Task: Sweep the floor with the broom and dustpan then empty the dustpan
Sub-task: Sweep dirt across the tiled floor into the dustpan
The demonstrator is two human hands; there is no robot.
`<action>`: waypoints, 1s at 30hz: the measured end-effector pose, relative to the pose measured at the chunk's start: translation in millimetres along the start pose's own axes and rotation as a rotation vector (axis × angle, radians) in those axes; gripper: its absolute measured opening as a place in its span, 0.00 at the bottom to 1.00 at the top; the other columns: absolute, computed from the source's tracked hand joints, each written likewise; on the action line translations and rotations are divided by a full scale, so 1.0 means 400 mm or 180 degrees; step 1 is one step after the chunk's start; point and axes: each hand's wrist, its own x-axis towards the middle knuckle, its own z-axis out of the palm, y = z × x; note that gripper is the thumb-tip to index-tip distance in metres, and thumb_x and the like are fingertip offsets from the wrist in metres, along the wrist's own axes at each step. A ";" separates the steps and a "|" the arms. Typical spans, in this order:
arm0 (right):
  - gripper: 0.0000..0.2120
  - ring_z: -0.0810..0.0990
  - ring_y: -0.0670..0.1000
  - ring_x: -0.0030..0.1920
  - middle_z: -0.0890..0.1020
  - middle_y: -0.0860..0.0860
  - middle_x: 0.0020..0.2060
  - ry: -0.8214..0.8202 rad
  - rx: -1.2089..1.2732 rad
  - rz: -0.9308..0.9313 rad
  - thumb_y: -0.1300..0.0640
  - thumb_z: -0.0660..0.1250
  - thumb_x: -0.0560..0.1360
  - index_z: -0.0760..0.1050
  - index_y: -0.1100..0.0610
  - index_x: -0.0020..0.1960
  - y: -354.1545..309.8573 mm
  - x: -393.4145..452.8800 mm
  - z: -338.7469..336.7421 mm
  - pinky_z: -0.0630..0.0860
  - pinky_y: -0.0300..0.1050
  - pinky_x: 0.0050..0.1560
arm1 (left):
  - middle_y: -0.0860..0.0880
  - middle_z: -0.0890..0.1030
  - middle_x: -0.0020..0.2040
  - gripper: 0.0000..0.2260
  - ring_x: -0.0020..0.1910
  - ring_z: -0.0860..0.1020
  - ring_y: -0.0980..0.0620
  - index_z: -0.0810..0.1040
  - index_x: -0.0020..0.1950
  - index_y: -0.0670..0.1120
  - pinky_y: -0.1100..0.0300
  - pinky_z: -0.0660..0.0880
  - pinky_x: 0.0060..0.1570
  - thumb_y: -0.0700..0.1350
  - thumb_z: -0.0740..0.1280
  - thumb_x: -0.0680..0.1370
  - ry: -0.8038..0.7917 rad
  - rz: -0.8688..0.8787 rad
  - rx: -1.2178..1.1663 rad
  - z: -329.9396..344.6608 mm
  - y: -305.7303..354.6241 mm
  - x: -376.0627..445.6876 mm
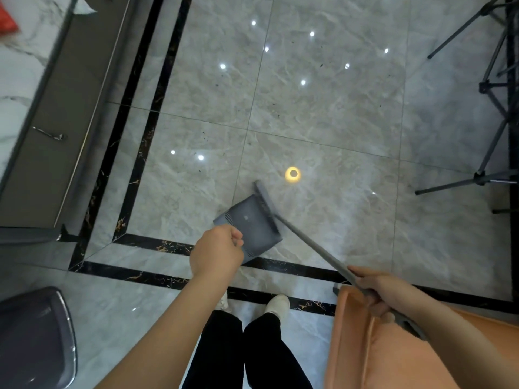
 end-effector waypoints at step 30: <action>0.18 0.57 0.43 0.16 0.60 0.50 0.25 -0.0613 0.0224 0.0406 0.62 0.52 0.82 0.68 0.49 0.67 -0.019 0.042 0.035 0.57 0.29 0.14 | 0.51 0.82 0.52 0.07 0.49 0.80 0.50 0.80 0.53 0.50 0.59 0.73 0.41 0.42 0.65 0.78 0.0127 0.0105 0.0100 0.013 -0.010 0.011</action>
